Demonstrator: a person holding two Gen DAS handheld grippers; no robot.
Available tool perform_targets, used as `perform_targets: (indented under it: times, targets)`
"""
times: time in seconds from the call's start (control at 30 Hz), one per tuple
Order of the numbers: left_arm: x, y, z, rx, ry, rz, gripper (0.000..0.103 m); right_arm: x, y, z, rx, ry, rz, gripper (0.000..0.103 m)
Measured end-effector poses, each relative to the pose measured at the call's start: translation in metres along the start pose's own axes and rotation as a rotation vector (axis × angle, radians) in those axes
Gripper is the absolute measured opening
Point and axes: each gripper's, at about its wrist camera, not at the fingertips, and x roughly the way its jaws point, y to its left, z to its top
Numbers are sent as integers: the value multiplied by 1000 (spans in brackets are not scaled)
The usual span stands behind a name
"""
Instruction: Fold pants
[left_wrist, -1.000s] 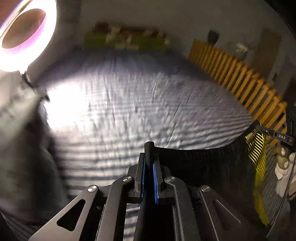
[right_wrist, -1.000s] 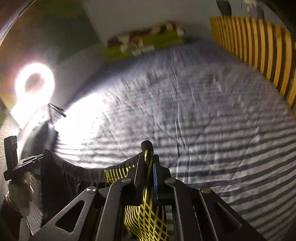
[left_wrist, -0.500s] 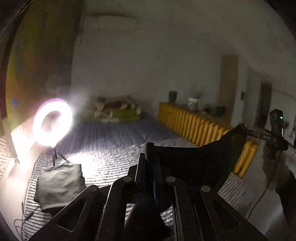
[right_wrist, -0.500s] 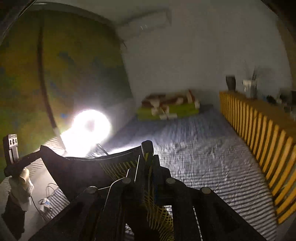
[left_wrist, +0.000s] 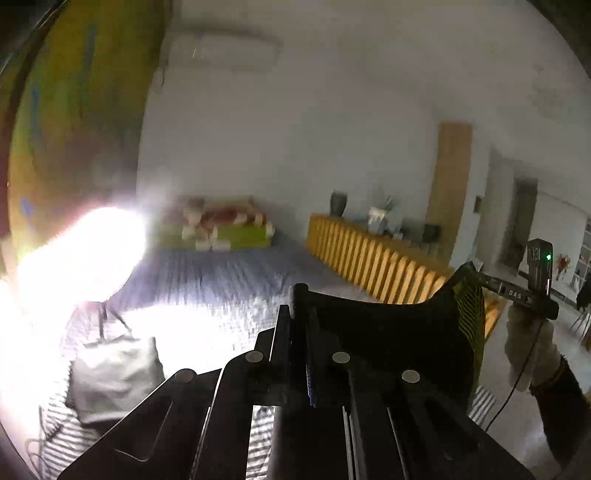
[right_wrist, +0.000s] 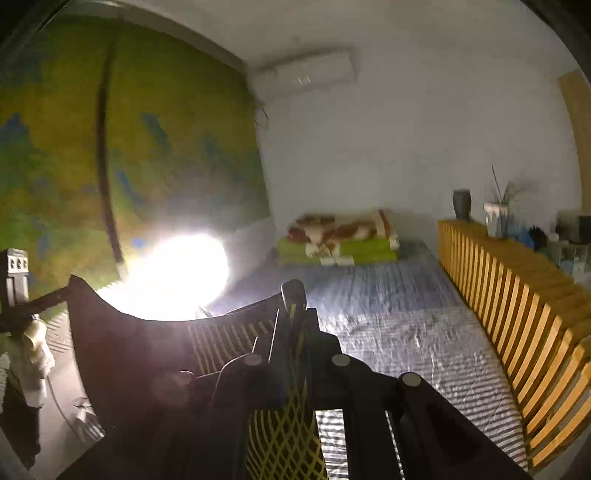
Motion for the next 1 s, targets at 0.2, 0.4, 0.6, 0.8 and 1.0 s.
perform_targets:
  times: [0.2, 0.4, 0.6, 0.8, 1.0]
  targets:
    - [198, 64, -57, -53, 264, 99, 7, 156, -65, -60, 45, 230, -82, 7]
    - [377, 116, -129, -113, 454, 188, 7, 316, -130, -134, 73, 453, -169, 6]
    - [482, 132, -194, -136, 563, 233, 7, 415, -163, -194, 21, 590, -256, 6]
    - [513, 155, -211, -229, 609, 252, 14, 449, -185, -220, -14, 646, -344, 17]
    - [455, 146, -180, -166, 546, 245, 18, 407, -207, -195, 57, 581, -348, 18]
